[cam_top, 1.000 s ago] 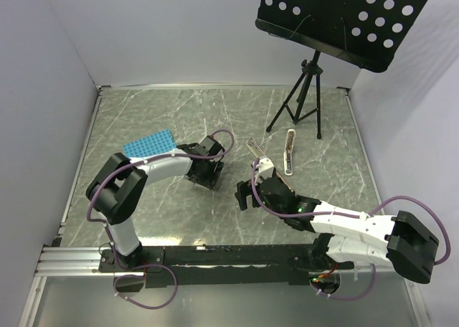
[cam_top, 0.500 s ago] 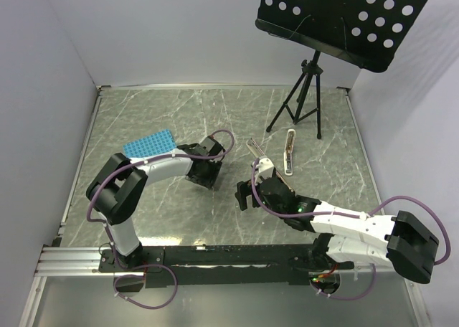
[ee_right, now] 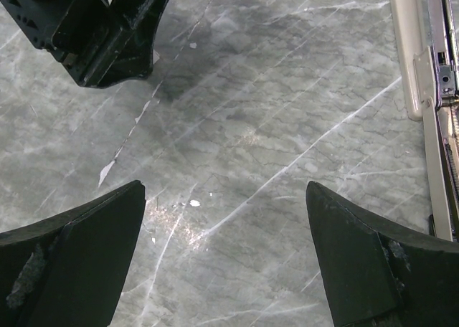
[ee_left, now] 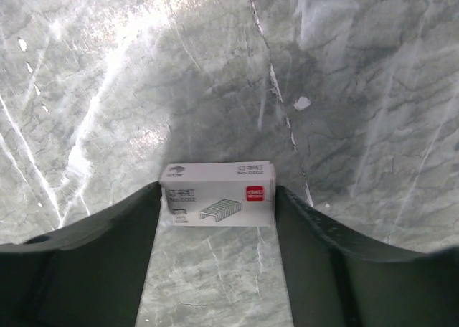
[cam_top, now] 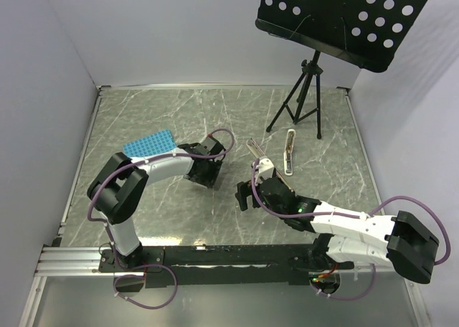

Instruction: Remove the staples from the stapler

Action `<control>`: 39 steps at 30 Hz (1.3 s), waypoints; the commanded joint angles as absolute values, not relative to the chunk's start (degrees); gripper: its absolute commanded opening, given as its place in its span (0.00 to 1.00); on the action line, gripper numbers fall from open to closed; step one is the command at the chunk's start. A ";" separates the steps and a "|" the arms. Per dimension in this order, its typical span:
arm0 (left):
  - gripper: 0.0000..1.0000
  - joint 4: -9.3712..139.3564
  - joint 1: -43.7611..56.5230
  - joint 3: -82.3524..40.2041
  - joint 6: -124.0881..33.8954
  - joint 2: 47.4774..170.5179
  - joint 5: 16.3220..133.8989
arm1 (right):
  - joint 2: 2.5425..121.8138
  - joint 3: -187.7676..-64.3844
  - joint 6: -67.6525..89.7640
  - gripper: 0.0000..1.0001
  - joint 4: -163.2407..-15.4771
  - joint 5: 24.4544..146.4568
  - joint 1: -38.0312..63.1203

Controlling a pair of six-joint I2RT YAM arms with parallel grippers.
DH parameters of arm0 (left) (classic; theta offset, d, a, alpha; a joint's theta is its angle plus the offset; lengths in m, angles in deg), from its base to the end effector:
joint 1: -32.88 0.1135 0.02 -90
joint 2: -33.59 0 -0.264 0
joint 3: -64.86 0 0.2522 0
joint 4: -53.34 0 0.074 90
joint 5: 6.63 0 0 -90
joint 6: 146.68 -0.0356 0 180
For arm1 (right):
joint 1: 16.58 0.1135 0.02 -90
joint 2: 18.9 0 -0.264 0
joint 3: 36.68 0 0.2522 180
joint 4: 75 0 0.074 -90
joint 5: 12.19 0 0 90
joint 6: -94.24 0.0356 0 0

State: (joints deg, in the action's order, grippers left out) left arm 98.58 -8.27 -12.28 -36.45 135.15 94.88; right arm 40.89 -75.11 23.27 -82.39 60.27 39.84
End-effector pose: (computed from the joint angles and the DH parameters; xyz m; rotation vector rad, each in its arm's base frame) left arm 0.2610 -0.2186 0.1658 0.4480 2.6990 -0.0134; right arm 0.1288 0.1746 0.1979 -0.4859 2.0275 0.4987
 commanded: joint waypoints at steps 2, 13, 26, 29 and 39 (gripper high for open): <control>0.54 99.62 -8.52 -13.42 -36.55 135.98 96.64 | 39.46 -74.52 23.31 1.00 -80.33 59.62 40.19; 0.64 100.32 -9.74 -13.15 -35.41 135.02 100.33 | 39.63 -74.44 23.40 1.00 -80.33 59.62 40.20; 0.99 100.58 -9.83 -13.59 -35.49 121.94 103.85 | 37.88 -85.50 28.67 1.00 -98.41 59.19 40.19; 0.97 97.52 -9.75 -12.72 -36.02 115.09 102.97 | 36.56 -89.54 31.92 1.00 -105.89 56.39 40.19; 0.97 77.05 -9.40 0.90 -37.25 85.48 87.69 | 31.81 -102.55 33.85 1.00 -119.42 54.18 40.19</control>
State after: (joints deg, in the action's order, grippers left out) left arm 87.22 -9.51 -3.60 -36.47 93.03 94.90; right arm 33.61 -97.45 31.90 -112.62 56.45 39.91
